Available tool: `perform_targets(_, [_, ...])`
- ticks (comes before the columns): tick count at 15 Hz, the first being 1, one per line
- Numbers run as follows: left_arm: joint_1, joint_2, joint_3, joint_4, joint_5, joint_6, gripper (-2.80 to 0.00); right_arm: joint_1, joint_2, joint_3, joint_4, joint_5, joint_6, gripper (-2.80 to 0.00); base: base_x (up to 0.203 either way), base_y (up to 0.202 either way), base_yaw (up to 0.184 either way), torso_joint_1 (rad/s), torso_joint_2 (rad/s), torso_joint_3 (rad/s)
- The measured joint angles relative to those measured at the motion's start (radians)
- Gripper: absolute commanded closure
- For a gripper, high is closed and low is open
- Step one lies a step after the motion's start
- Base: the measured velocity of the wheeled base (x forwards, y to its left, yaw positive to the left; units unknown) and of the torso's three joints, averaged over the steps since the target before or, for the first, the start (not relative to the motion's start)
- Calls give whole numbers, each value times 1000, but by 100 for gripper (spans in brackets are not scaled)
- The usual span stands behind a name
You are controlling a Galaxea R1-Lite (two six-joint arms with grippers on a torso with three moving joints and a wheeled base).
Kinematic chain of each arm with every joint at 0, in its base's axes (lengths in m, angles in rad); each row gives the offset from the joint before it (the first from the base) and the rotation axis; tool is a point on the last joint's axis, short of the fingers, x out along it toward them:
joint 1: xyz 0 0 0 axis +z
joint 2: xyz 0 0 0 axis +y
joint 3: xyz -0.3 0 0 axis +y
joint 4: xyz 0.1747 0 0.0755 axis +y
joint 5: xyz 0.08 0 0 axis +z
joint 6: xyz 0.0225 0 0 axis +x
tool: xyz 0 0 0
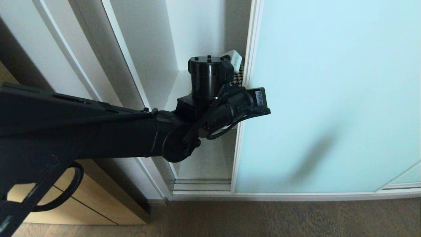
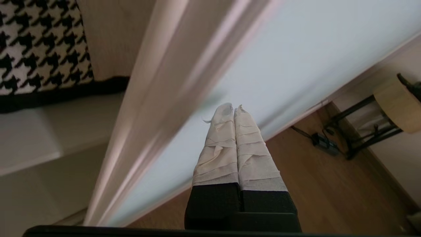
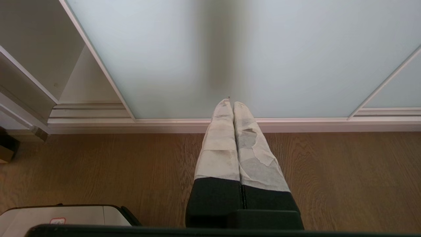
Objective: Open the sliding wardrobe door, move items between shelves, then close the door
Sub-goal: Close the door
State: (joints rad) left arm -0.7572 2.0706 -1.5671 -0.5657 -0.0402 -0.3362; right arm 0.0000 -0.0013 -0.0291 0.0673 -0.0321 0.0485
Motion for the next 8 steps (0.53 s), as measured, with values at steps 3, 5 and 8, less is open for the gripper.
perform_targets(3, [9,23,-41,9,21,1,0,0,0,0,0,0,0,0,0,0,0,0,0,0])
perform_targets(5, [16,37,-60,11,21,3,0,0,0,0,0,0,0,0,0,0,0,0,0,0])
perform_targets(8, [31,60,-87,10,27,3,0,0,0,0,0,0,0,0,0,0,0,0,0,0])
